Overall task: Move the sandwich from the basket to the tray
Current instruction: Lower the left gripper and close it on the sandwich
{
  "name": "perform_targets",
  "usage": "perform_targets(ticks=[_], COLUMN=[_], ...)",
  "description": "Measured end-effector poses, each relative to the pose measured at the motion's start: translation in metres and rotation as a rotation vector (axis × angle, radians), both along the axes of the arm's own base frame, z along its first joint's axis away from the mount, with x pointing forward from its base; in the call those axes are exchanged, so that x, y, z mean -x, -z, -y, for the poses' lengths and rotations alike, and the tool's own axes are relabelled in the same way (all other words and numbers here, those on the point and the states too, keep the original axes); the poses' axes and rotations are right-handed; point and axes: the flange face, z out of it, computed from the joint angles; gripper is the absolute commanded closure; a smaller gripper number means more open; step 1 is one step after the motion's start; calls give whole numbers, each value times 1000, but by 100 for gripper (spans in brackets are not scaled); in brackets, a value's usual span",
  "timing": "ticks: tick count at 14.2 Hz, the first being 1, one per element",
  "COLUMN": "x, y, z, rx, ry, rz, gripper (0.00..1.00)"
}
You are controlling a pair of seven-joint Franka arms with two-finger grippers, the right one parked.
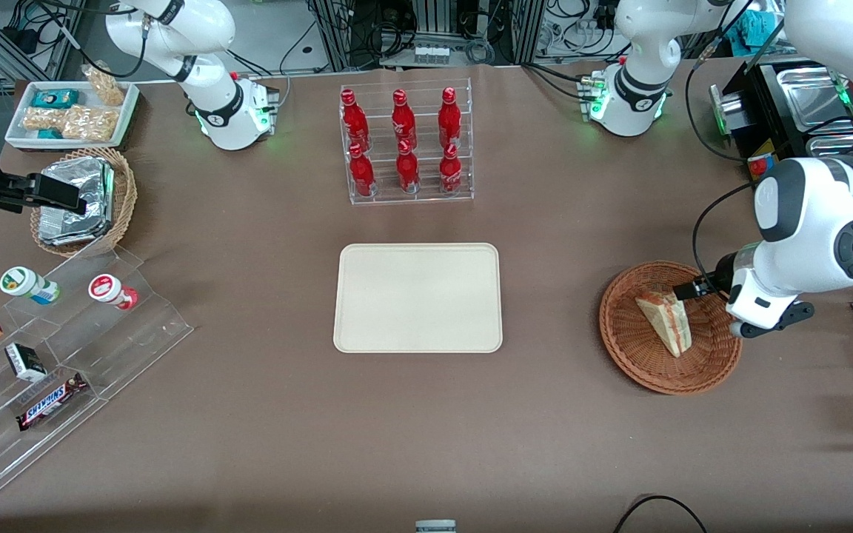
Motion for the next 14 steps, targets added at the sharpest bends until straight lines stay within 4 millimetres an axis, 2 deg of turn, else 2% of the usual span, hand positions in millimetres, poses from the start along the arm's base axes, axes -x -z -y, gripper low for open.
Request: perform_targets(ticks=[6,9,11,14], x=[-8,-9,-8,-5], y=[37,48,53,76], z=[-3,0,2,3], rx=[9,8,8,10], ry=[-37,-73,-81,-90], rz=[49,64,56,19], gripper=[0,0,0,0])
